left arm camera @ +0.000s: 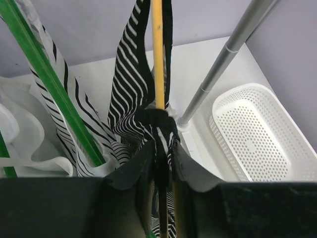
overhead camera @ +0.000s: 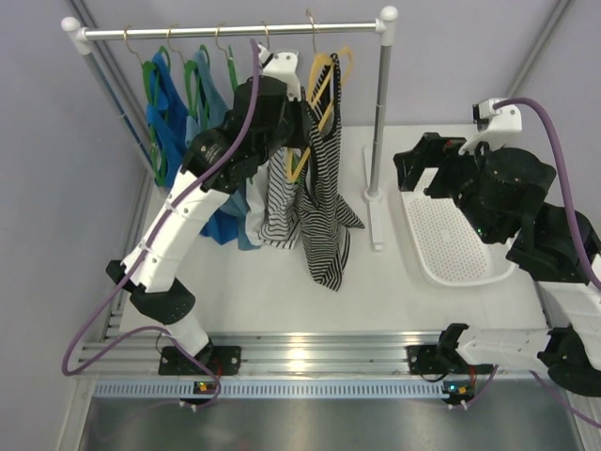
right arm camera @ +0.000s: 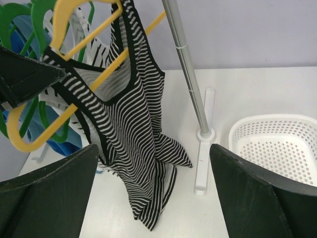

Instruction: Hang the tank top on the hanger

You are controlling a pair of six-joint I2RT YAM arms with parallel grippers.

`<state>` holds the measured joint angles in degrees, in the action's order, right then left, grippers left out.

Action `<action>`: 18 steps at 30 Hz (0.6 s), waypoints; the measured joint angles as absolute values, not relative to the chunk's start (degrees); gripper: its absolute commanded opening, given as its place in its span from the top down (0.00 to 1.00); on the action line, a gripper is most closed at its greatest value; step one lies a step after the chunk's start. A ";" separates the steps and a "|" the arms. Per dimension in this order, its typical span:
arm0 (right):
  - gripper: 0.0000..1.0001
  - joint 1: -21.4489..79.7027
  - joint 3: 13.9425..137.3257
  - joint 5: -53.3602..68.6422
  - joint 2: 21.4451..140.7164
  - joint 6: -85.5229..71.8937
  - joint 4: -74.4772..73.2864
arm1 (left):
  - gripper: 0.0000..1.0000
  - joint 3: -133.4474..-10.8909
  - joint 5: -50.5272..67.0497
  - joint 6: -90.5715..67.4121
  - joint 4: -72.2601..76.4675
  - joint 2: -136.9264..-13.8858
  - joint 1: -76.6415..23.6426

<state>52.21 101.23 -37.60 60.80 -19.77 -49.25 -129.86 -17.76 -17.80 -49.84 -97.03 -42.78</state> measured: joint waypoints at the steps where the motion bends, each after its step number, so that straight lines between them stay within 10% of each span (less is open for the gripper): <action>1: 0.06 52.21 101.14 -37.60 60.80 -19.77 -49.36 | 0.70 -129.56 -17.52 -17.87 -49.84 -97.01 -42.78; 18: 0.00 52.21 98.13 -36.53 59.68 -19.73 -48.77 | 0.52 -124.42 -13.78 -17.85 -49.47 -88.66 -42.78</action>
<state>52.21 98.13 -36.53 59.68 -19.73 -48.77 -124.42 -13.78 -17.85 -49.47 -88.66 -42.78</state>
